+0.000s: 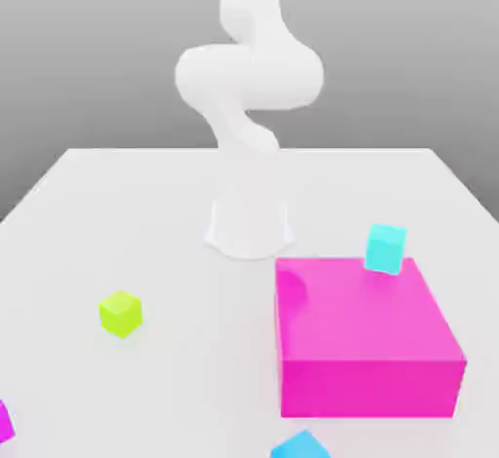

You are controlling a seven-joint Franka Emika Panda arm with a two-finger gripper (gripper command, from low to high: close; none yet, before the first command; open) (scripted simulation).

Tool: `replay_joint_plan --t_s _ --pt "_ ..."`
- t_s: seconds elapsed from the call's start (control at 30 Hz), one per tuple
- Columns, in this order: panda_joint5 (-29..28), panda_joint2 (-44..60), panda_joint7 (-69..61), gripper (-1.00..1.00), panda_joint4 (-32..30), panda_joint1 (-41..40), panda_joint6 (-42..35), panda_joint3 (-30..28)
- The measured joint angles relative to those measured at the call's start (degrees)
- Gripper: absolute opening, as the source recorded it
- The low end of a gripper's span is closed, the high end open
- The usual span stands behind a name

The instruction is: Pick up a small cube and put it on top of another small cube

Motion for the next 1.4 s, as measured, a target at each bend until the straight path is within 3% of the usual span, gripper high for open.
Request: replay_joint_plan --t_s 0.6,1.03,1.17,1.2,1.4 --pt "8.3 37.7 -1.8 0.0 4.4 -6.5 8.1 -12.4" --pt "13.6 64.6 -2.7 0.0 7.5 -15.5 14.0 -16.0" --pt "16.8 72.9 -4.7 0.0 9.3 -18.3 19.4 -13.4" --pt "17.5 74.3 -5.2 -1.0 9.6 -18.6 20.3 -12.9" --pt "17.9 75.0 -5.4 -1.0 9.8 -18.9 20.8 -12.6"
